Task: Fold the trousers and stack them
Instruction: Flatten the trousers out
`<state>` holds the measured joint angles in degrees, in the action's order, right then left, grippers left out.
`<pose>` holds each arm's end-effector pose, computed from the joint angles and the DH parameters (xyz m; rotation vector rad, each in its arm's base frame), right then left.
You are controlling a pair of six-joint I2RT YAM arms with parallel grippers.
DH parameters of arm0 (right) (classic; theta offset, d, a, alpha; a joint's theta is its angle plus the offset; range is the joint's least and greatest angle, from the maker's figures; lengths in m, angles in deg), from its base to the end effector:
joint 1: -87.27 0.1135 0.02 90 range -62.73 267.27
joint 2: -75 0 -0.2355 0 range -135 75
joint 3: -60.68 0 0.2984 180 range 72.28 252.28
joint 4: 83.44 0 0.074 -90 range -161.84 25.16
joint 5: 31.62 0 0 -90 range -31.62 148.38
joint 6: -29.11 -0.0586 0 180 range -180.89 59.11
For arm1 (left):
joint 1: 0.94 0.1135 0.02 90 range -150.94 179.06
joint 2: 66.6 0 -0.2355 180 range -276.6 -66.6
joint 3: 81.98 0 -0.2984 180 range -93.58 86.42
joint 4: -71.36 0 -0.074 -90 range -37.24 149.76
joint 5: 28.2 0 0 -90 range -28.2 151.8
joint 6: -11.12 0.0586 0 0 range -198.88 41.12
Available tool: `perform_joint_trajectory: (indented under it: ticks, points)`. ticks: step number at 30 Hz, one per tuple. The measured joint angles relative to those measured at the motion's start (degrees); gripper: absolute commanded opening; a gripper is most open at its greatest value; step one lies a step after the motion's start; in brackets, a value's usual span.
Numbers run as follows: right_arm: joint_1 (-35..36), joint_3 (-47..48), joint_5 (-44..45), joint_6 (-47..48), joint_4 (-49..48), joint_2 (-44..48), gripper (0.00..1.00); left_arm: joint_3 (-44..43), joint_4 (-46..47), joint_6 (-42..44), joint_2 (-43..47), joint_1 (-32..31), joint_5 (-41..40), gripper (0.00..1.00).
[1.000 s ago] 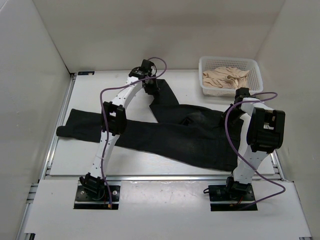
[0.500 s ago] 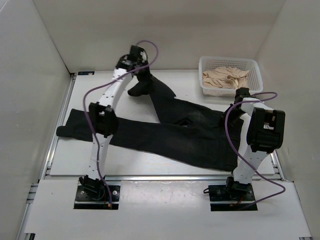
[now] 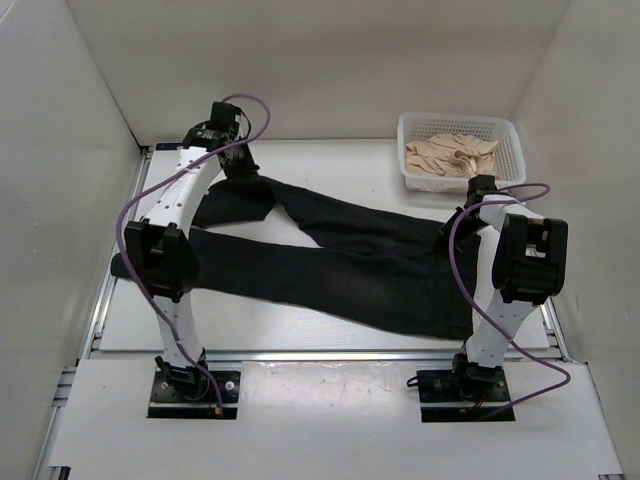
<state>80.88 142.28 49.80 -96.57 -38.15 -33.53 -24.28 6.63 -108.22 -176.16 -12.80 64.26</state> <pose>0.3997 -0.0360 0.0760 0.9959 2.6832 0.3209 0.4609 -0.0994 0.2968 -0.3634 2.4858 -0.3549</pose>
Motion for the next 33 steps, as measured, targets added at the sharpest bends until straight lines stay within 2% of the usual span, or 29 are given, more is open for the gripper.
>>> perform_joint_trajectory:
  ticks: [1, 4, 6, 8, 9, 12, 15, 23, 24, 25, 26, 27, 33]
  points:
    - [0.02, 0.00, 0.02, 0.07, 0.00, 0.00, 0.09, 0.00, -0.87, 0.26, -1.86, -0.02, -1.16, 0.10]
    - [0.02, 0.00, 0.02, 0.11, 0.00, 0.00, 0.09, -0.24, -3.41, -0.15, -4.96, 0.26, -5.62, 0.10]
    - [0.00, 0.00, 0.02, 0.22, 0.00, 0.00, 0.09, -2.08, -5.49, -1.05, -6.16, 1.09, -8.02, 0.37]
    - [0.00, 0.00, 0.02, 0.31, 0.00, 0.00, 0.09, -5.92, -6.84, -1.75, -7.63, 2.95, -8.48, 0.82]
    - [0.02, 0.00, 0.00, 0.33, 0.00, -0.02, 0.09, -8.37, -7.10, -2.08, -8.87, 4.39, -7.85, 0.99]
    - [0.02, 0.02, 0.00, 0.42, 0.00, 0.00, 0.09, -18.21, -7.93, -3.45, -15.12, 8.90, -5.49, 1.00]
    - [0.02, 0.09, 0.00, 0.76, 0.02, -0.02, 0.11, -24.46, -8.57, -3.89, -21.94, 12.17, -4.28, 1.00]
    - [-0.02, 0.63, -0.33, 1.53, 0.48, -0.39, 0.11, -26.10, -11.19, -8.20, -35.15, 11.74, -1.57, 1.00]
    - [-0.02, 0.63, -0.37, 1.60, 0.48, -0.39, 0.11, -27.12, -11.63, -8.48, -36.76, 11.65, -0.87, 0.94]
    - [-0.02, 0.63, -0.37, 1.64, 0.48, -0.39, 0.11, -28.13, -11.74, -8.55, -38.14, 11.58, -0.31, 0.59]
    - [-0.02, 0.63, -0.42, 1.64, 0.48, -0.44, 0.11, -29.03, -12.46, -9.18, -38.34, 11.52, -0.09, 0.31]
    - [-0.02, 0.63, -0.39, 1.66, 0.48, -0.44, 0.11, -29.68, -12.46, -9.33, -38.32, 11.52, 0.74, 0.11]
    - [-0.04, 0.63, -0.39, 1.68, 0.48, -0.44, 0.11, -30.88, -10.54, -9.53, -37.16, 11.52, 2.19, 0.10]
